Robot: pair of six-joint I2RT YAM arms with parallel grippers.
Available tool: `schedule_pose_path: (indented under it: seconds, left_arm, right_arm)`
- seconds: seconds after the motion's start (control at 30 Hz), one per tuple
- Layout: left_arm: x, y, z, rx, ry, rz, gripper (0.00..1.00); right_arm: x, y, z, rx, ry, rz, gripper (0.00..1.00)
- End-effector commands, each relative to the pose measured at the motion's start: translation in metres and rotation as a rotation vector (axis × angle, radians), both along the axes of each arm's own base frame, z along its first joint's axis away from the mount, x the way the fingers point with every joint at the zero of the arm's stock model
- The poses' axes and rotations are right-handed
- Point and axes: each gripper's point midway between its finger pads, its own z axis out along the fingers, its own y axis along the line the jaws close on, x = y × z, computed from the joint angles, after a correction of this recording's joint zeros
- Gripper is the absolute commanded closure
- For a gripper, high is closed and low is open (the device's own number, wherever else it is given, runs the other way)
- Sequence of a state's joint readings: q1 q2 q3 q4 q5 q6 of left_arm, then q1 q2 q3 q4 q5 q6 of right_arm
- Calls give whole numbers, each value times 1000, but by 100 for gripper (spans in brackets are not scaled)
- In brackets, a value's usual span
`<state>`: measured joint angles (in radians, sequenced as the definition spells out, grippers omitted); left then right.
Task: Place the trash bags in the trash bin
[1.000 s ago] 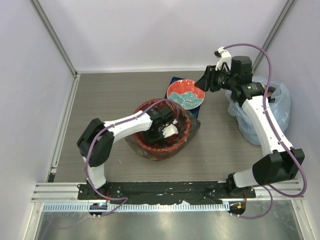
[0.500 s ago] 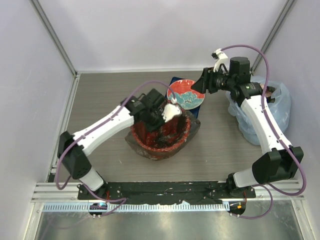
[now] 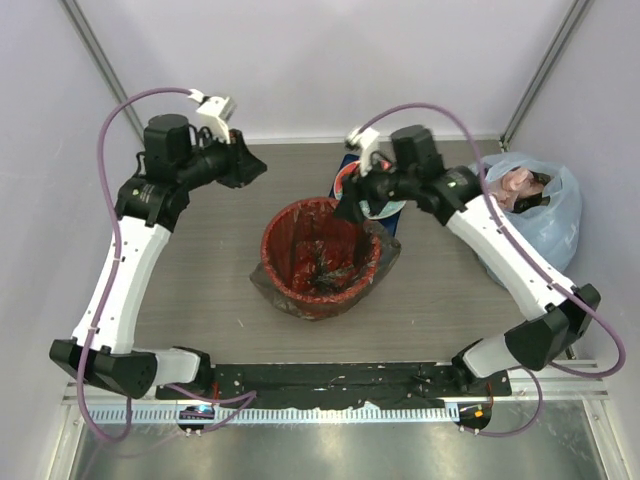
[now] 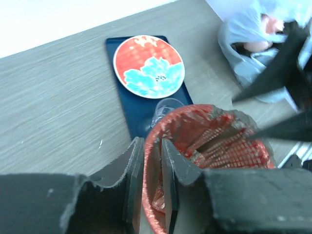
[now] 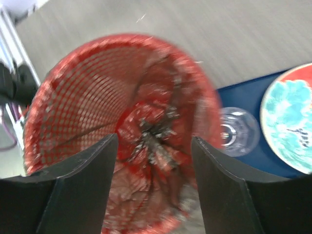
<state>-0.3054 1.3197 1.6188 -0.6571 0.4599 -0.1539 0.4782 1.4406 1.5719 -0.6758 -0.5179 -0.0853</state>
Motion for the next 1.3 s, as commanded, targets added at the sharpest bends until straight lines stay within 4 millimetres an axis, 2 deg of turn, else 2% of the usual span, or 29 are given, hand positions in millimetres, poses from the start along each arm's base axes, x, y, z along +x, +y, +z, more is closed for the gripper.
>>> schedule_pose_path:
  seconds: [0.0, 0.03, 0.07, 0.17, 0.2, 0.23, 0.3, 0.33, 0.37, 0.5, 0.6, 0.7, 0.93, 0.97, 1.07, 1.27]
  left_arm:
    - [11, 35, 10, -117, 33, 183, 73]
    - [14, 48, 4, -138, 69, 243, 71]
    - [12, 54, 4, -152, 82, 266, 68]
    - [5, 65, -10, -176, 150, 311, 53]
    - [-2, 67, -8, -183, 144, 320, 50]
    - [-4, 69, -17, -179, 162, 335, 48]
    - [-14, 73, -13, -204, 139, 348, 46]
    - [-16, 77, -22, -203, 151, 367, 43]
    - [-18, 81, -24, -210, 155, 385, 43]
    - [-24, 93, -27, -200, 137, 448, 43]
    - [-28, 97, -26, -192, 126, 465, 42]
    - [-31, 97, -26, -201, 123, 470, 43]
    - [-34, 99, -38, -227, 161, 493, 43]
    - [-35, 100, -39, -224, 165, 496, 43]
    - [-37, 103, -38, -217, 161, 509, 42]
    - [-36, 107, -43, -200, 167, 524, 42]
  right_arm:
    - [-41, 22, -44, -260, 24, 127, 29]
    - [-52, 24, -62, -313, 77, 162, 28]
    - [-63, 33, -69, -334, 96, 197, 26]
    - [-69, 39, -96, -441, 127, 154, 25]
    - [-71, 40, -103, -470, 129, 157, 25]
    - [-73, 41, -109, -490, 135, 160, 25]
    - [-77, 44, -131, -547, 183, 151, 25]
    - [-80, 42, -138, -571, 217, 145, 25]
    - [-84, 43, -150, -585, 274, 121, 26]
    - [-95, 41, -172, -615, 334, 101, 32]
    - [-95, 36, -197, -692, 360, 14, 38]
    - [-84, 27, -214, -752, 354, -89, 46]
    - [-86, 33, -252, -796, 460, -150, 44]
    - [-89, 31, -266, -827, 487, -145, 43]
    - [-99, 33, -289, -860, 560, -88, 42]
    - [-112, 24, -309, -923, 569, 84, 43]
